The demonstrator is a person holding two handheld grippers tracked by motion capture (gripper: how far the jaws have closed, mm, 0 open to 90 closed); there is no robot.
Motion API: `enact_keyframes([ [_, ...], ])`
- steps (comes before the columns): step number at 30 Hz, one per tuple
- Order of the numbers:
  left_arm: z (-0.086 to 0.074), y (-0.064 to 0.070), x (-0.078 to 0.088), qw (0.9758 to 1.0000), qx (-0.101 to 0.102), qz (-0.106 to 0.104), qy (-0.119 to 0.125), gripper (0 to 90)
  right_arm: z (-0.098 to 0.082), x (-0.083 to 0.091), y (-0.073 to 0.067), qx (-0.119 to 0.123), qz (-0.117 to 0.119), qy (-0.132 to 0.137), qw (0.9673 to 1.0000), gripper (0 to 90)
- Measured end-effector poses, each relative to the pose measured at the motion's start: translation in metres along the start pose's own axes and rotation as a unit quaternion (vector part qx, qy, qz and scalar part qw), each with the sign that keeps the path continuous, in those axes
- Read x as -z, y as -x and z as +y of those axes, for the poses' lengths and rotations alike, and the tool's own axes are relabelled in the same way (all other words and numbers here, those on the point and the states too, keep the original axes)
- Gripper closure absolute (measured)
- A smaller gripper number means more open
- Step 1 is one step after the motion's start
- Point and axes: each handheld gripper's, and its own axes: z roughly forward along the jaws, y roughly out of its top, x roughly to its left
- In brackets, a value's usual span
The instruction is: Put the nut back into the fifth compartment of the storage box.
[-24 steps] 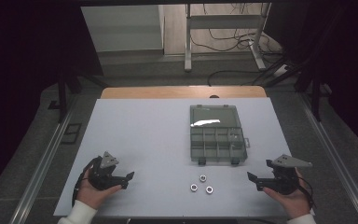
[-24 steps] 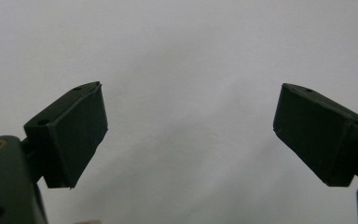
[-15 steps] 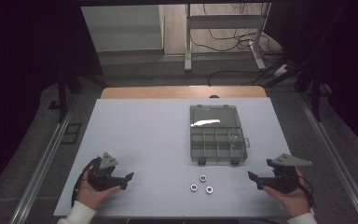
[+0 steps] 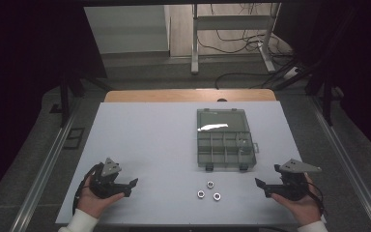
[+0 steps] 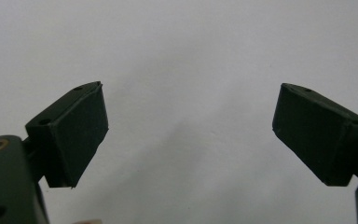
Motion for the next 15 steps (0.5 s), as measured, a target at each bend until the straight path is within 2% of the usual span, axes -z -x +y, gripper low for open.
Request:
enact_keyframes([
  [12,0.0007,-0.0015,0.001,1.0,0.003,0.002,0.0,10.8,0.0045,-0.0044,-0.0056,0.016,0.011,-0.007,0.9998,13.0],
  [15,0.0019,0.0002,0.002,1.0,0.002,0.003,0.003,10.9,0.008,-0.0046,-0.0085,0.028,0.011,-0.009,0.9995,12.9],
])
